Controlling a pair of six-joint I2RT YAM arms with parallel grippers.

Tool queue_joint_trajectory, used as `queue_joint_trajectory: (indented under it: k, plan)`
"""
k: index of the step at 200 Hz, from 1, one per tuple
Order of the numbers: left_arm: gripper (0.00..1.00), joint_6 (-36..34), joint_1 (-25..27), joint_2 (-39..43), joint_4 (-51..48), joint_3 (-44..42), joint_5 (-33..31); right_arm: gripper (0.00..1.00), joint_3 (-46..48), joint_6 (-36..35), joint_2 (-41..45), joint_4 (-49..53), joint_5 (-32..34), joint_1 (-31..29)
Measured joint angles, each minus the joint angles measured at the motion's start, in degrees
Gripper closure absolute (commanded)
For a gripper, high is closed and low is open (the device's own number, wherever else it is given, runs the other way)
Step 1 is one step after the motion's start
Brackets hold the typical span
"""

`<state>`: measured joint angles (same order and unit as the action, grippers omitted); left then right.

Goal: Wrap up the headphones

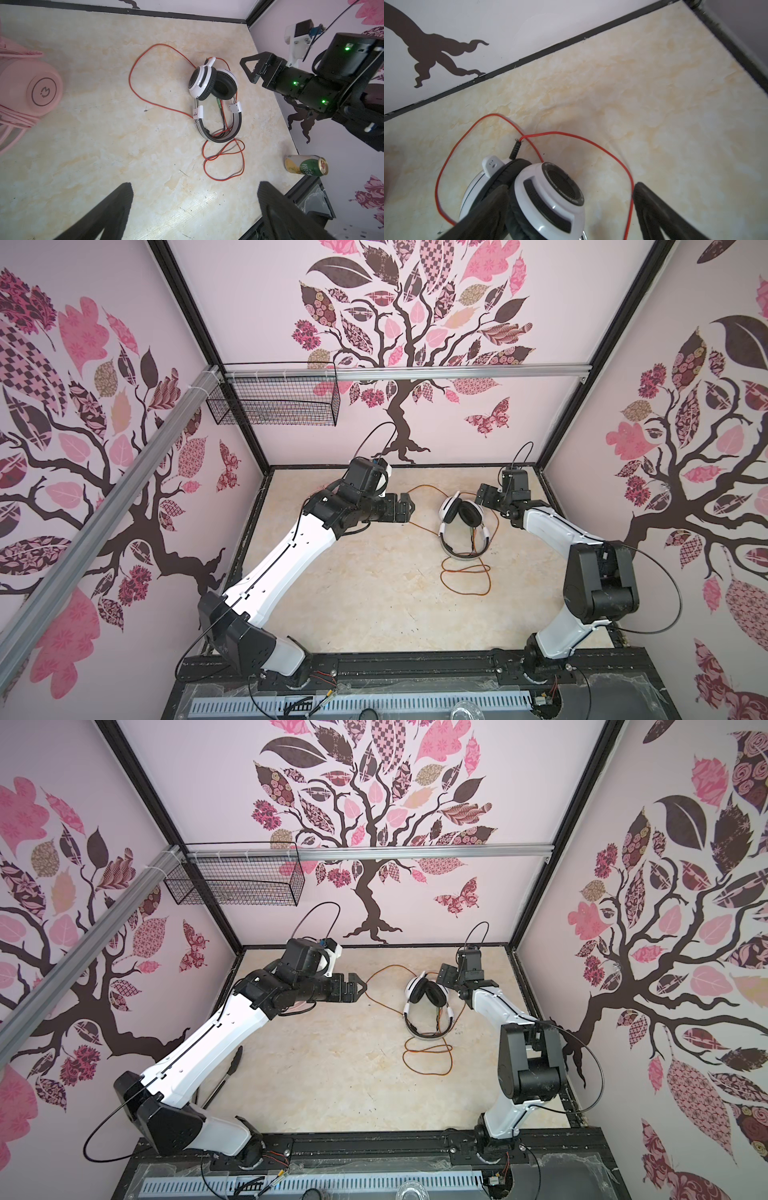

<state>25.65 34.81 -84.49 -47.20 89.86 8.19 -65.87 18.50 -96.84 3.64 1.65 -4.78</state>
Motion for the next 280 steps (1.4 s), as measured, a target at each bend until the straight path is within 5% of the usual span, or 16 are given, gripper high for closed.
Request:
queue_joint_trajectory:
  k: [49,117,158,210,241,280]
  plan:
    - [0.03,0.0,0.0,0.0,0.0,0.0,0.8,0.12,5.2,-0.9,0.0,-3.4,-7.9,0.0]
    - [0.03,0.0,0.0,-0.2,0.0,0.0,1.5,0.08,9.7,0.9,1.1,-5.1,-9.8,-2.3]
    - [0.03,-0.1,0.0,-0.2,0.0,0.0,1.0,0.09,19.2,8.1,7.7,-10.1,-10.2,-11.4]
    - [0.03,-0.4,0.0,-0.2,-0.1,0.0,-0.5,0.05,24.9,21.3,15.8,-16.5,-15.8,-31.9]
    - [0.03,-0.5,0.0,-0.2,-0.3,0.0,-1.4,0.05,19.4,16.5,22.1,-10.4,-8.1,-26.1]
    - [0.03,-0.6,0.0,-0.2,-0.5,0.0,-1.8,0.05,10.6,4.9,17.8,-4.6,1.8,-14.6]
